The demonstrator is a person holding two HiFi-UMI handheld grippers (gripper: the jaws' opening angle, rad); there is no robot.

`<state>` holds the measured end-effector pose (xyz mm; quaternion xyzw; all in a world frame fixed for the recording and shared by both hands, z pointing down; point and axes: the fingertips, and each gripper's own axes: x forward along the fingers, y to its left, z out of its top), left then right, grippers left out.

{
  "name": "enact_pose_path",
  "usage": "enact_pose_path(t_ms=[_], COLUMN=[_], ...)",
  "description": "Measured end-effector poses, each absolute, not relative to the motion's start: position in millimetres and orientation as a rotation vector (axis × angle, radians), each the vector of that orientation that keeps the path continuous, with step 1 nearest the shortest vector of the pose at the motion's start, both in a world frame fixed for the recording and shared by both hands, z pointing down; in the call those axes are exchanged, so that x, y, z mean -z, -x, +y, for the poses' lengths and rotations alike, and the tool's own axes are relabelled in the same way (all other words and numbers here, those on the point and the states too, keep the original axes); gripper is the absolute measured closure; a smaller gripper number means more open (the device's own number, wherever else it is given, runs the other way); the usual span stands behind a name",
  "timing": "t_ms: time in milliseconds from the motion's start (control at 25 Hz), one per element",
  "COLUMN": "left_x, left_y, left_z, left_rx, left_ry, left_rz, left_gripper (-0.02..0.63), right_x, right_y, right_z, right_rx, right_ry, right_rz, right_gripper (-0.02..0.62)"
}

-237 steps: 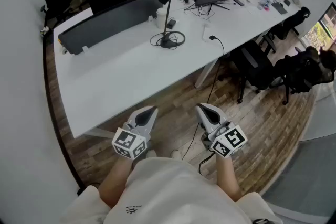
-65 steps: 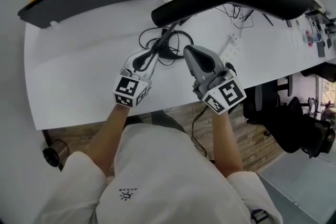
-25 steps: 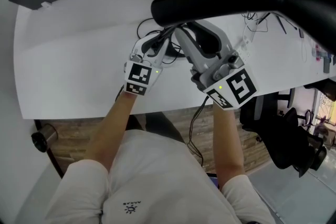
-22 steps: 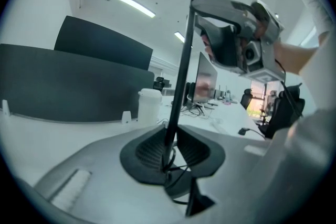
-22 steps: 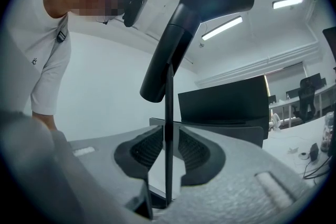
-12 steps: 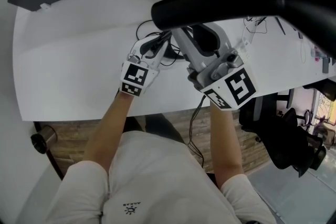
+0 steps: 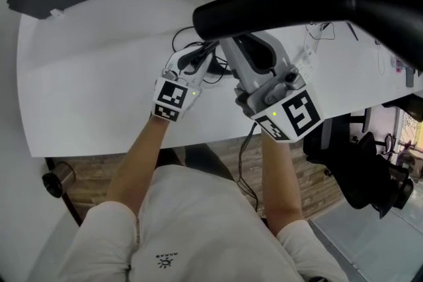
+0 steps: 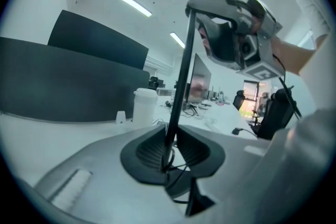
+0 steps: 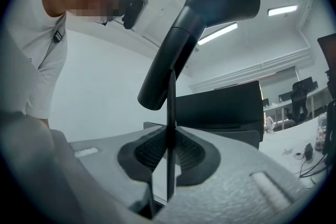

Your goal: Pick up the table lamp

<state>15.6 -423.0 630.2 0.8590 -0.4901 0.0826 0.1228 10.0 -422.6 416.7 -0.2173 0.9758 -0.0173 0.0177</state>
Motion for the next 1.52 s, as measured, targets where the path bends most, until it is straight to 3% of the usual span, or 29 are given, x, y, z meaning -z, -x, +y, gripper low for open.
enact_pose_path(t_ms=[840, 1520], left_x=[-620.6, -554.4], left_y=[-20.2, -24.9], left_z=[-412.5, -411.7], left_rx=[-0.234, -0.188], left_ry=[-2.504, -2.556], left_rz=[-1.391, -1.373], left_gripper=[0.546, 0.546], right_x=[-400.3, -340.1], right_y=[-16.6, -18.5], right_z=[-415.0, -410.1], right_rx=[0.07, 0.004], right_ry=[0.725, 0.75], right_rz=[3.008, 2.99], right_gripper=[0.56, 0.56])
